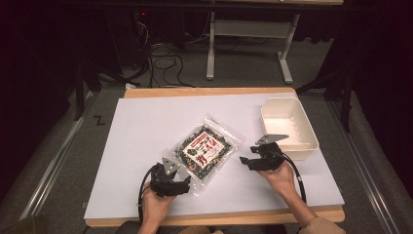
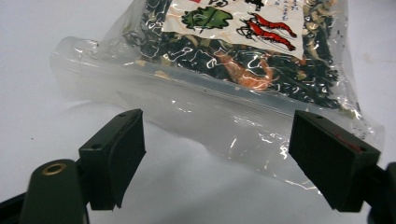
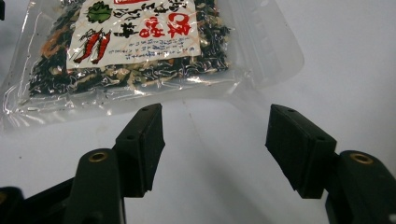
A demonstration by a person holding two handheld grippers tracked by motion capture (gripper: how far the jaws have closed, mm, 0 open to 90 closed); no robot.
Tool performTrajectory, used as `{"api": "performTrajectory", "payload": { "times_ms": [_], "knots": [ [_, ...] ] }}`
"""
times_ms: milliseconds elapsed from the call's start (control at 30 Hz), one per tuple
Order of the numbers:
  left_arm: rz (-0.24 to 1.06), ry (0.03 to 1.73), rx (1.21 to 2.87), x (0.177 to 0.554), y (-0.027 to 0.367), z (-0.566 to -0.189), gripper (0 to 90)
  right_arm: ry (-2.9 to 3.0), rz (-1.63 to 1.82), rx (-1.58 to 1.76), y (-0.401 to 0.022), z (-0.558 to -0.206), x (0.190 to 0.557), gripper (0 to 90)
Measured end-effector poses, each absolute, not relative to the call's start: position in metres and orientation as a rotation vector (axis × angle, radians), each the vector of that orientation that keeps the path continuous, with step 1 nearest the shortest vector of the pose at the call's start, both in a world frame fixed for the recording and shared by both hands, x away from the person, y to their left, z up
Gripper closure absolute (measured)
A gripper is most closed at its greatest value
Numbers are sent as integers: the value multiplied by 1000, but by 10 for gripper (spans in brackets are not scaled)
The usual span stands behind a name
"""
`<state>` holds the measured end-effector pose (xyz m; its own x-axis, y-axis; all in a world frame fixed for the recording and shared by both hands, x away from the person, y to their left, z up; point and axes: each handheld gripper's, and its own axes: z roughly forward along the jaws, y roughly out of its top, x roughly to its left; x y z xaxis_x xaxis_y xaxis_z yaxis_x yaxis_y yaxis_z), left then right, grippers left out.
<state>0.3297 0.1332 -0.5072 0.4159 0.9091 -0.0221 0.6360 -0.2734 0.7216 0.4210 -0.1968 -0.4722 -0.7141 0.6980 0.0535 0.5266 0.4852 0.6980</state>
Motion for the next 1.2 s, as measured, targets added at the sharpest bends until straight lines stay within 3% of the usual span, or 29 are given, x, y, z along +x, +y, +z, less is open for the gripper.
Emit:
{"api": "performTrajectory", "payload": {
  "times_ms": [500, 1200],
  "knots": [
    [566, 1303, 1978, 332, 135, -506, 224, 2484, 1009, 1056, -176, -454, 453, 373],
    [552, 1343, 2003, 339, 137, -511, 266, 2455, 950, 1202, -160, -462, 494, 397]
  ]
}}
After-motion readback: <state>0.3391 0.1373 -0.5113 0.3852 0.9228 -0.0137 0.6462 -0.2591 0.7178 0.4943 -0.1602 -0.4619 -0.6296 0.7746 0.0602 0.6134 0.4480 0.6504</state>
